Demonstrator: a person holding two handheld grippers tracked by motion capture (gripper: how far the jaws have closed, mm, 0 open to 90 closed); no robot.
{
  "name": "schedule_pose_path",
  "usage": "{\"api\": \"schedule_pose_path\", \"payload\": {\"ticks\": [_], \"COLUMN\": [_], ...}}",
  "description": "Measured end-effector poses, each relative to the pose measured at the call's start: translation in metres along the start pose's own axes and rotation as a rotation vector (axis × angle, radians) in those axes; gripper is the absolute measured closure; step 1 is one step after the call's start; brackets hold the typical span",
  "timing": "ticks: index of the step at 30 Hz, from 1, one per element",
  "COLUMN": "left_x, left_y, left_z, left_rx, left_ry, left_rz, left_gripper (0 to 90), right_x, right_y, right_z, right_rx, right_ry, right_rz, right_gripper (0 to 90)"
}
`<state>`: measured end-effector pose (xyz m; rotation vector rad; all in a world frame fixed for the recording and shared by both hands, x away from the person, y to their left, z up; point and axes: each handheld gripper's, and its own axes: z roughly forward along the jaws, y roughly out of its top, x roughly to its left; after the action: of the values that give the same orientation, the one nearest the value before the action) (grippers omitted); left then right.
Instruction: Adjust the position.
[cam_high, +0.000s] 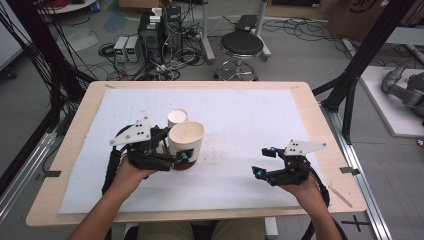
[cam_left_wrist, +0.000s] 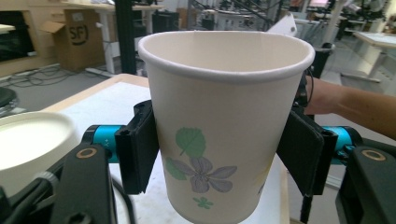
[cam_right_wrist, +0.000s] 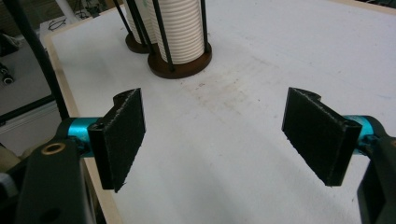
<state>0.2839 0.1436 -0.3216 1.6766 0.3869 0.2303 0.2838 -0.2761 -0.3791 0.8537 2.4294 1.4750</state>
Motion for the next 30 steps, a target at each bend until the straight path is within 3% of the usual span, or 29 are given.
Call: {"api": "schedule_pose_path", "payload": {"ticks": [8, 12, 18, 24, 30], "left_x": [0.005, 0.008, 0.014, 0.019, 0.022], "left_y": [-0.003, -0.013, -0.028, -0.038, -0.041], "left_z": [-0.040, -0.067, -0.096, -0.112, -0.121], "left_rx": [-0.031, -0.053, -0.067, -0.094, -0.090], "left_ry": [0.090, 0.168, 0.247, 0.286, 0.307], "left_rz": [0.014, 0.018, 0.011, -0.011, -0.017], "left_gripper": [34.2, 34.4, 34.6, 34.5, 34.6], "right_x": [-0.004, -0.003, -0.004, -0.004, -0.003], "right_y": [-0.009, -0.011, -0.012, -0.014, -0.015], "right_z": [0.001, -0.001, -0.004, -0.007, -0.011], "right_rx": [-0.009, -0.055, -0.082, -0.085, -0.092], "right_ry": [-0.048, -0.082, -0.150, -0.183, -0.206], "right_rz": [0.001, -0.023, -0.030, -0.030, -0.017], "right_gripper": [22.1, 22.0, 21.6, 21.6, 21.7]}}
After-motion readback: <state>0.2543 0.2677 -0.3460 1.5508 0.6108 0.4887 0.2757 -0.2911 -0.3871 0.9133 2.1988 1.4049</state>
